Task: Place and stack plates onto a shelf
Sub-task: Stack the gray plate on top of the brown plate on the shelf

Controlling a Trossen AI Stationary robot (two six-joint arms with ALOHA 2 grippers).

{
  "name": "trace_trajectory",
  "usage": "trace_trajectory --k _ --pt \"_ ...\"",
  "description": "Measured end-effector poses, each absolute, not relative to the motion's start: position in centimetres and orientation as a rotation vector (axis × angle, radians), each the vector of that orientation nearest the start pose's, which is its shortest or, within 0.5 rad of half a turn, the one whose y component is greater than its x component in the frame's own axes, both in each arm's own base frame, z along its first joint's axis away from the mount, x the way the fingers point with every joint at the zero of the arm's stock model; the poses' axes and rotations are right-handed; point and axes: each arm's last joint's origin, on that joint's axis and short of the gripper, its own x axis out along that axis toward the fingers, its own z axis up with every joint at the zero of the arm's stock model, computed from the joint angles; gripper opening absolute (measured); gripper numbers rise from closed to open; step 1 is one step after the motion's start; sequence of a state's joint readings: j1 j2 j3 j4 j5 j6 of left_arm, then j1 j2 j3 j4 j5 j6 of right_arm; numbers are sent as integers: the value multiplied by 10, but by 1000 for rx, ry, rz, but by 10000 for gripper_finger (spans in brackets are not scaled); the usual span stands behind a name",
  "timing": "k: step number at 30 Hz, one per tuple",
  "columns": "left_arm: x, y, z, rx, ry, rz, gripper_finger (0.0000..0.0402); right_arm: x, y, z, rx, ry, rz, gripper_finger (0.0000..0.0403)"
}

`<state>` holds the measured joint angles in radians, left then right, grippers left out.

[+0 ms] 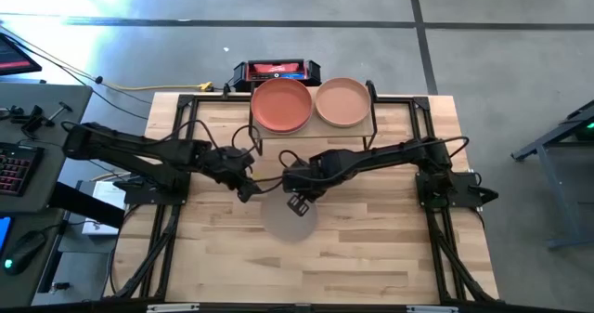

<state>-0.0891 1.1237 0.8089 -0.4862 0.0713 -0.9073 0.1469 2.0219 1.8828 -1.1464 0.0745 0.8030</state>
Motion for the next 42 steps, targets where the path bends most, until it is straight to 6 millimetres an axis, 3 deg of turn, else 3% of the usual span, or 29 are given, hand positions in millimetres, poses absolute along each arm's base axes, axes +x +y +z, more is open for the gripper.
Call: trace_trajectory --k 8,16,24,32,42 --pt "214 -15 266 -860 744 220 117 392 53 299 525 1215 -410 0" --pt "209 -4 272 -799 678 266 117 367 19 335 485 1165 -409 0" --pt "209 7 271 -739 672 294 117 335 -42 371 443 1082 -440 0" --pt "208 20 271 -688 662 324 117 287 -114 401 500 967 -531 0" --pt "206 35 271 -627 652 359 117 227 -199 410 680 845 -668 0"
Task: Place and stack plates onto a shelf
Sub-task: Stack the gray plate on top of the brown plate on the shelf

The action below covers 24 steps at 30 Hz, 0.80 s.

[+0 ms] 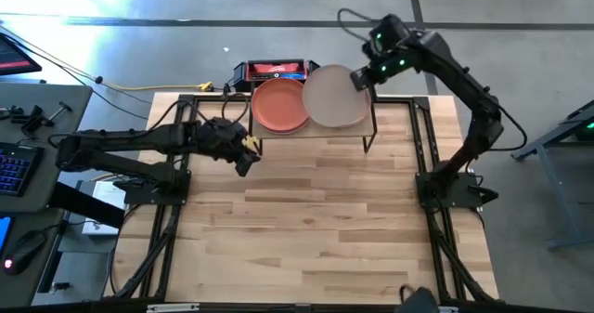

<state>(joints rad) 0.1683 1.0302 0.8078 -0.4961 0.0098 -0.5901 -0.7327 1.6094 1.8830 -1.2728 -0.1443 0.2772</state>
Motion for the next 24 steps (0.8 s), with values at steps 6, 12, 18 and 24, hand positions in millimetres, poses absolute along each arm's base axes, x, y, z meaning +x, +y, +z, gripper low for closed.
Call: trace_trajectory --k 6,12,18,24 --pt "205 42 271 -630 643 390 117 200 -237 404 816 792 -671 0" --pt "203 48 271 -640 634 418 117 183 -261 392 943 776 -623 0" --pt "203 52 271 -648 629 433 117 182 -273 374 1008 866 -631 0" --pt "203 51 271 -661 628 436 117 189 -280 361 1028 909 -616 0"
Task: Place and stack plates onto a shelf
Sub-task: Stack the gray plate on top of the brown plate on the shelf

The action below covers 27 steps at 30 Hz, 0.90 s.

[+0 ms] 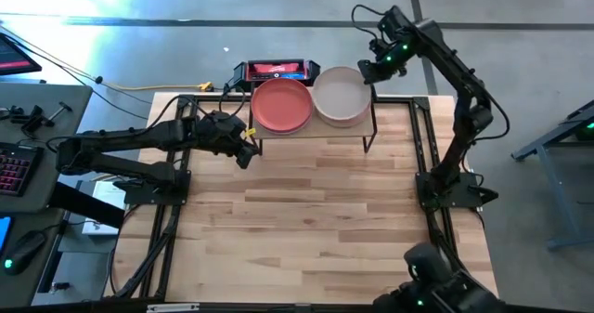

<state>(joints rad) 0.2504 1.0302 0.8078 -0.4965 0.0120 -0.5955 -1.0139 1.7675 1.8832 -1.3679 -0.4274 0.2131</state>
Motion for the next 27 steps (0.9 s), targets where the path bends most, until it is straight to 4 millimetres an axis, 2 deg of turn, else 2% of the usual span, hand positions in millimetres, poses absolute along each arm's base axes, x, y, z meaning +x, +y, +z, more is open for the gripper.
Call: trace_trajectory --k 6,17,27 --pt "203 51 271 -662 630 432 117 191 -284 350 1077 965 -616 0" --pt "202 51 269 -633 651 425 117 192 -283 349 1099 969 -645 0" --pt "201 51 268 -623 666 425 117 196 -282 349 1046 991 -692 0"
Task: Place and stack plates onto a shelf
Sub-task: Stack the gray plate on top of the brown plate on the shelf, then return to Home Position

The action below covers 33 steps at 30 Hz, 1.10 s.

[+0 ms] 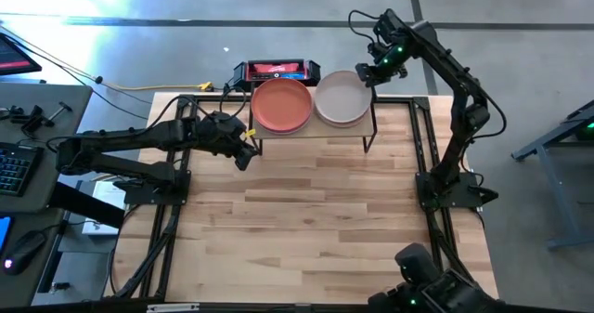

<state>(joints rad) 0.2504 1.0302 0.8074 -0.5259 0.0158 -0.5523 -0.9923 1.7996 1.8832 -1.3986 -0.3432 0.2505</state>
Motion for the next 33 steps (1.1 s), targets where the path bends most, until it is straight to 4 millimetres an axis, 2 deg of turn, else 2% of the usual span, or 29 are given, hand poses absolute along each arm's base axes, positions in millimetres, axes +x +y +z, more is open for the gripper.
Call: trace_trajectory --k 11,16,27,33 --pt "201 51 268 -627 666 427 117 207 -286 335 1046 1042 -669 0" --pt "201 51 268 -642 662 432 117 210 -285 334 1006 1055 -660 7" --pt "201 51 268 -644 662 433 117 210 -286 334 961 1068 -672 102" --pt "201 51 268 -643 663 433 117 211 -285 334 973 1062 -638 119"
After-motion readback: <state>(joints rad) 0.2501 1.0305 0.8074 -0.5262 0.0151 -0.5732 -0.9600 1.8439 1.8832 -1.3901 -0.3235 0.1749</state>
